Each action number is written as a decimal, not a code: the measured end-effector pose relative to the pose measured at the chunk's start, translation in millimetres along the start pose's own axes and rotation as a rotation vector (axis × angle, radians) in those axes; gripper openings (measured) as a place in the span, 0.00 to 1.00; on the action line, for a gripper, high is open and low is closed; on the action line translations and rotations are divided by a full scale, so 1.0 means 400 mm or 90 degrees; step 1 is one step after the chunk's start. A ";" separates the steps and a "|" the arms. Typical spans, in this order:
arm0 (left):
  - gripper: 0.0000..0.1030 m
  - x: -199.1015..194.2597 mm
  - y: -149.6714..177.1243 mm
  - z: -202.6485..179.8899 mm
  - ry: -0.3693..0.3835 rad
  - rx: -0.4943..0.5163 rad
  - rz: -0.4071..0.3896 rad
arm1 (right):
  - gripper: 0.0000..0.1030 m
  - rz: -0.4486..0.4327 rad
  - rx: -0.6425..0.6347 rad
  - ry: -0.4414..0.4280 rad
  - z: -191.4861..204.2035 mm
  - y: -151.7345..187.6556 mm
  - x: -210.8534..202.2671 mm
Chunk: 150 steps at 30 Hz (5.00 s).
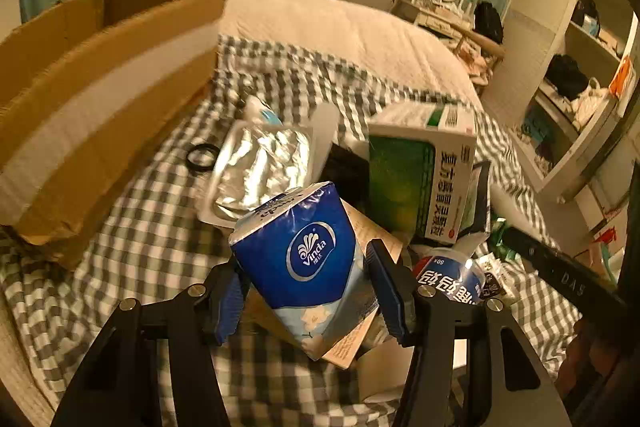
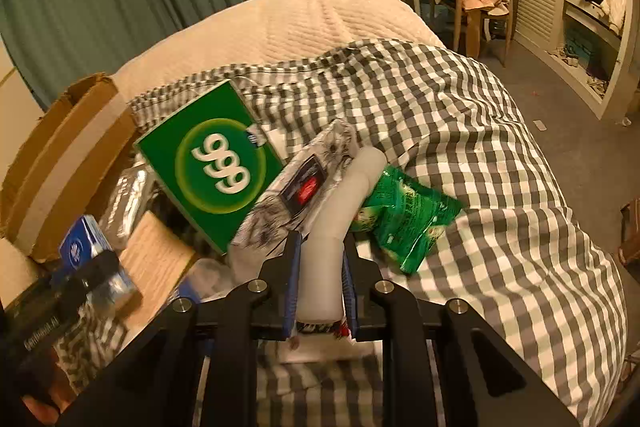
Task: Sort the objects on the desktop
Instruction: 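Drop the white tube into the box with the right tool while the left drops the tissue pack, then move both open tools back over the pile of items on the bed, then grasp the white tape roll with the left tool while the right tool grasps the white snack sachet, then carry the tape roll and sachet over the box and open both tools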
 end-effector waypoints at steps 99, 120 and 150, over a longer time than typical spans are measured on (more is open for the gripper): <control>0.89 0.105 0.253 -0.130 -0.027 0.010 0.038 | 0.67 -0.023 -0.069 -0.034 -0.043 0.063 -0.042; 0.78 -0.042 0.198 -0.048 -0.015 -0.036 -0.015 | 0.65 0.087 -0.197 0.042 0.036 0.138 0.110; 0.78 -0.346 -0.230 0.047 0.011 0.044 -0.177 | 0.42 -0.137 -0.187 -0.082 0.338 -0.158 -0.313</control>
Point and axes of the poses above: each gripper's, at about its wrist camera, not at the fingertips, and x roughly the way its jaws point, z to its left, y to its underside, the point moved 10 cm from there along x, roughly the way its jaws point, and after that the axes turned 14 degrees about -x, right-handed, at the moved point
